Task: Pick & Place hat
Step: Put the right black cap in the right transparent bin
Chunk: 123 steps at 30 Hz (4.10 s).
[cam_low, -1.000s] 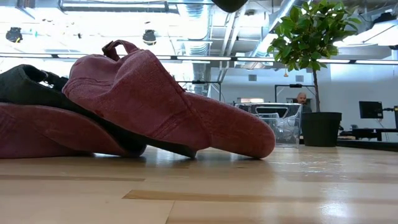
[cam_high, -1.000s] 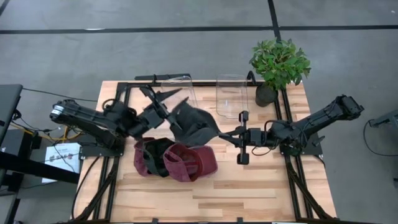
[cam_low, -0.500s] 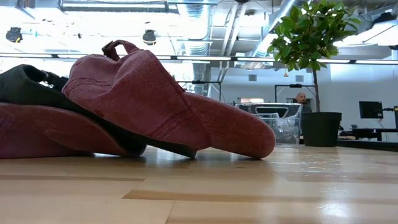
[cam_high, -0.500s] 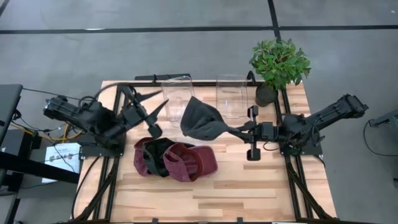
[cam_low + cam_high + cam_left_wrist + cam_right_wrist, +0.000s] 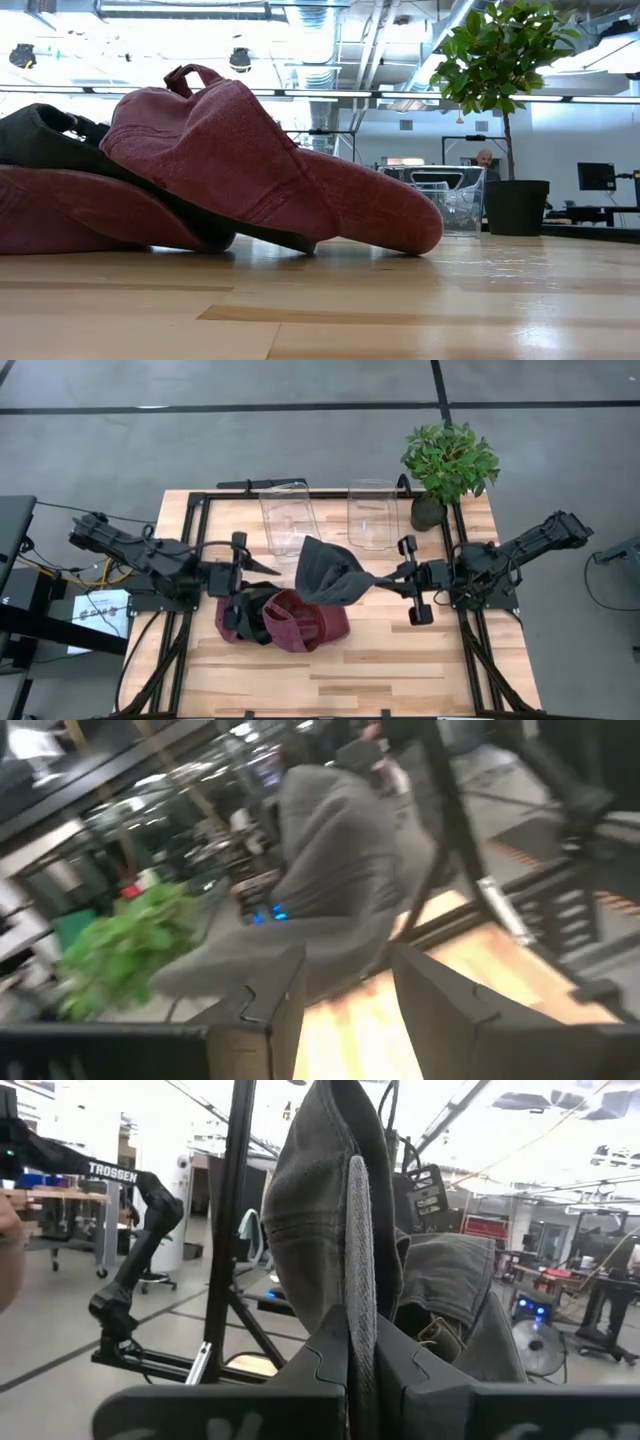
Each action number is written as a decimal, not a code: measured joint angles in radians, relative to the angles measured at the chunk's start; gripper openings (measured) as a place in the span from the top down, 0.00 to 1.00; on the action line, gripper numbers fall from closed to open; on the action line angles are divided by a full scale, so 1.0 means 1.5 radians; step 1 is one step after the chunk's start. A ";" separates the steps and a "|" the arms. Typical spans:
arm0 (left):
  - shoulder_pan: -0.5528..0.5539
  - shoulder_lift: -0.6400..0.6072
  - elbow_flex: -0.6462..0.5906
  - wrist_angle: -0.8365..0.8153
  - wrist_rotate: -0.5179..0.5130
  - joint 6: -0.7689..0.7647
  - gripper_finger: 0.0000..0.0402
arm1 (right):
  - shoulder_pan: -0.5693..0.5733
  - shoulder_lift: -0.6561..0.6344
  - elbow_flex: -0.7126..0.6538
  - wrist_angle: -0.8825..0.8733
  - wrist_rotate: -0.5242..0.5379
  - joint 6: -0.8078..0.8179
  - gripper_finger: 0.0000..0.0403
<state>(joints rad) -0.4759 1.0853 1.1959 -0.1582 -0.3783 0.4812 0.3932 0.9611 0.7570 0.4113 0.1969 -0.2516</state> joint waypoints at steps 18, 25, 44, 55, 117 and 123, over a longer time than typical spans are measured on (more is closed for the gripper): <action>0.040 0.076 0.000 0.014 0.006 0.040 0.63 | 0.004 0.005 0.000 -0.013 -0.012 0.011 1.00; 0.020 0.041 0.000 0.017 0.006 0.041 0.63 | 0.004 0.005 0.000 -0.022 -0.012 0.011 1.00; 0.016 0.082 0.000 0.035 0.023 0.081 0.63 | 0.004 0.005 0.000 -0.019 -0.012 0.011 1.00; 0.050 0.092 0.000 0.069 0.111 0.077 0.63 | 0.004 0.005 0.000 -0.012 -0.011 0.011 1.00; 0.066 0.107 -0.090 0.066 0.218 -0.167 0.97 | -0.120 0.006 0.018 -0.157 -0.120 0.082 0.41; 0.066 0.107 -0.122 0.103 0.219 -0.175 0.97 | -0.119 0.032 0.022 -0.142 -0.148 0.087 0.41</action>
<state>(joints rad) -0.3775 1.2457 1.0127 -0.0032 -0.0503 0.2192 0.2140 1.0093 0.7895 0.1985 -0.0251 -0.1215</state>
